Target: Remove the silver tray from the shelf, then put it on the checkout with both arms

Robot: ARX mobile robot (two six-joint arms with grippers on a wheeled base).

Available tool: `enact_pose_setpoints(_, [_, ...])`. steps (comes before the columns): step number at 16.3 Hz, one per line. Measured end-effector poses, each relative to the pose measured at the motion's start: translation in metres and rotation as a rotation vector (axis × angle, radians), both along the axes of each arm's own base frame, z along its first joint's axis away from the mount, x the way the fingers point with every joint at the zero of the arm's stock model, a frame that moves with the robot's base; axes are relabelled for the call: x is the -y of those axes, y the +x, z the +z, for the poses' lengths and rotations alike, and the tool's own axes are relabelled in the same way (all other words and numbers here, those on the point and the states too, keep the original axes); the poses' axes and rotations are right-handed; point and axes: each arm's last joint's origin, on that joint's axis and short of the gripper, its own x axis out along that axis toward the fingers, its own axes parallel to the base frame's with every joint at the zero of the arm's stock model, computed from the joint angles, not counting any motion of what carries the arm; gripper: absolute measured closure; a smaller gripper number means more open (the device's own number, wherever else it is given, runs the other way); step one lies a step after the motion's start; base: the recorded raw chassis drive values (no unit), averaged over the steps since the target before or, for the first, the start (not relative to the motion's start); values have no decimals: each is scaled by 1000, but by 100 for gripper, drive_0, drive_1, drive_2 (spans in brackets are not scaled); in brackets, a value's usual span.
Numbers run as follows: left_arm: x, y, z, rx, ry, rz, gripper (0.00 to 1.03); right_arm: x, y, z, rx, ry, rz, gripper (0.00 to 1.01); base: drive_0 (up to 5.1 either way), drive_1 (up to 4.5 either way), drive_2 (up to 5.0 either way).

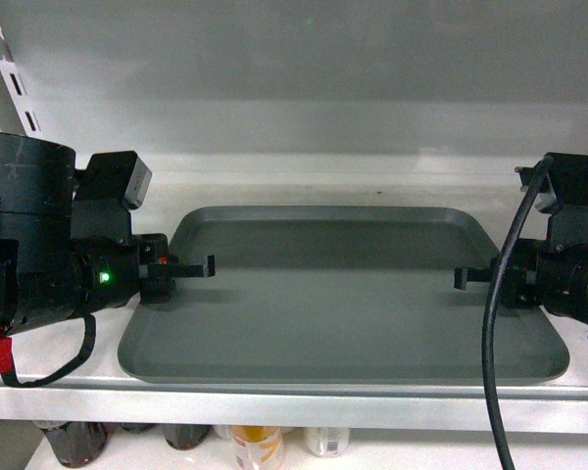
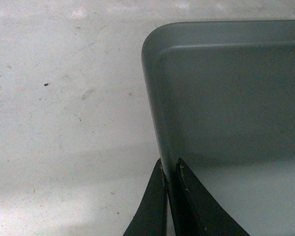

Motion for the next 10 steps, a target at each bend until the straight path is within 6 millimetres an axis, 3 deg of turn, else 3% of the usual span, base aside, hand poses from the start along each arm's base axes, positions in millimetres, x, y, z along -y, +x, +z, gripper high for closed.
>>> enact_pose_setpoints(4, [2,-6,10,-2,41,-4,99,-3,-5,21,16,-12,0,98,0,0,0])
enact_pose_setpoints(10, [2,-24,50,43,75,-8,99,-6,-18,50,37,-11,11,98,0,0,0])
